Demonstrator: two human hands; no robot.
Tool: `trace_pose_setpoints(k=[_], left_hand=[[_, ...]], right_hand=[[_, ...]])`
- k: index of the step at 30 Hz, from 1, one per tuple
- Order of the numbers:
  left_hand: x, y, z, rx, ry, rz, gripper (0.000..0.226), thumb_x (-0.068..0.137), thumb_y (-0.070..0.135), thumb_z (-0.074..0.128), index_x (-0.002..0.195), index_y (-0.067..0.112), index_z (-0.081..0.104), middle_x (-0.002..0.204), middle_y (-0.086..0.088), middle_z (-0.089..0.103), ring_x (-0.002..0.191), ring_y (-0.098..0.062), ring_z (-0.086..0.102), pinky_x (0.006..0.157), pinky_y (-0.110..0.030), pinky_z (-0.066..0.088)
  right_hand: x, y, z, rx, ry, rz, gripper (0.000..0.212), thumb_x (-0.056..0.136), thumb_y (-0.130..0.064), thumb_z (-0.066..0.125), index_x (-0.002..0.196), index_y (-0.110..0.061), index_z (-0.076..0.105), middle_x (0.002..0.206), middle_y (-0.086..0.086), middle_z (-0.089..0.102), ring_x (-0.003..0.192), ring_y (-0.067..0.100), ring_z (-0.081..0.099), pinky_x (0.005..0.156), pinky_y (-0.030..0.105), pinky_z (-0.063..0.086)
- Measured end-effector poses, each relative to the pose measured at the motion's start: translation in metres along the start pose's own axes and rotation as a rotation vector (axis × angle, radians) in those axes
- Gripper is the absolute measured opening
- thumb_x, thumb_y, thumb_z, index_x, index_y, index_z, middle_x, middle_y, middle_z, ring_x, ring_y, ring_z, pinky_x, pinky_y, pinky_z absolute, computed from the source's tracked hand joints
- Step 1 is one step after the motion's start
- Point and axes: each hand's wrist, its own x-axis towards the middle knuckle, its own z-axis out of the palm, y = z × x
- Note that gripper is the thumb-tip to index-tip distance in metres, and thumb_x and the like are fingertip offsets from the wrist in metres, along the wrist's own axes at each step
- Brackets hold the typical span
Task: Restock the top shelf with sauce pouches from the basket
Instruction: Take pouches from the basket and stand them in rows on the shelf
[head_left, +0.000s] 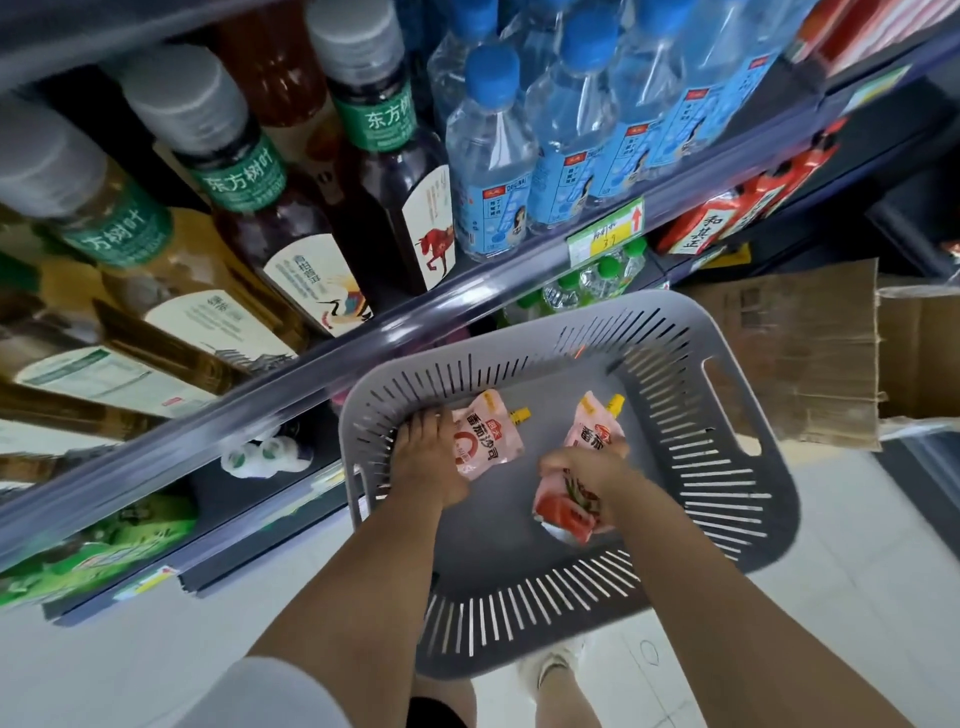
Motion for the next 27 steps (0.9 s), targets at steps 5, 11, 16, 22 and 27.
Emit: trace_pose_setpoints(k=[5,11,16,22,27], left_hand=[[0.006,0.008,0.004,0.044,0.082,0.028,0.107,0.069,0.056,0.071,0.148,0.018,0.010,0.144,-0.010,0.028,0.134,-0.029,0.027,0.115,-0.043,0.018],[0.010,0.017,0.008,0.229,0.104,0.102,0.101,0.068,0.054,0.067,0.144,0.010,0.017,0.135,-0.012,0.033,0.122,-0.029,0.037,0.106,-0.044,0.032],[0.019,0.019,0.002,0.101,0.018,0.006,0.108,0.060,0.053,0.073,0.144,0.019,0.015,0.136,-0.010,0.032,0.124,-0.032,0.039,0.102,-0.046,0.035],[0.007,0.030,-0.012,0.010,-0.065,-0.094,0.106,0.048,0.059,0.072,0.136,0.017,0.031,0.132,-0.005,0.045,0.119,-0.025,0.049,0.095,-0.041,0.046],[-0.024,0.053,-0.027,0.038,0.053,-0.071,0.099,0.047,0.063,0.073,0.128,0.018,0.039,0.121,-0.004,0.052,0.110,-0.024,0.053,0.090,-0.038,0.048]], right_hand=[[-0.008,-0.002,-0.016,0.139,-0.068,-0.063,0.103,0.025,-0.027,0.077,0.113,-0.031,0.022,0.119,0.017,0.041,0.101,0.040,0.055,0.066,0.055,0.055],[-0.016,0.002,-0.041,0.318,-0.160,-0.099,0.072,0.065,-0.009,0.071,0.120,-0.018,0.027,0.118,0.019,0.049,0.091,0.032,0.060,0.055,0.038,0.054],[-0.018,0.010,-0.049,0.422,-0.145,-0.160,0.088,0.051,-0.020,0.072,0.126,-0.026,0.027,0.118,0.016,0.057,0.092,0.031,0.064,0.063,0.036,0.053],[-0.017,0.015,-0.049,0.492,-0.097,-0.265,0.109,0.035,-0.038,0.075,0.132,-0.038,0.026,0.129,0.014,0.050,0.109,0.037,0.058,0.082,0.052,0.054],[-0.059,0.015,-0.062,0.377,-0.016,-0.401,0.110,0.042,-0.037,0.069,0.140,-0.035,0.018,0.130,0.009,0.040,0.109,0.032,0.051,0.095,0.047,0.047]])
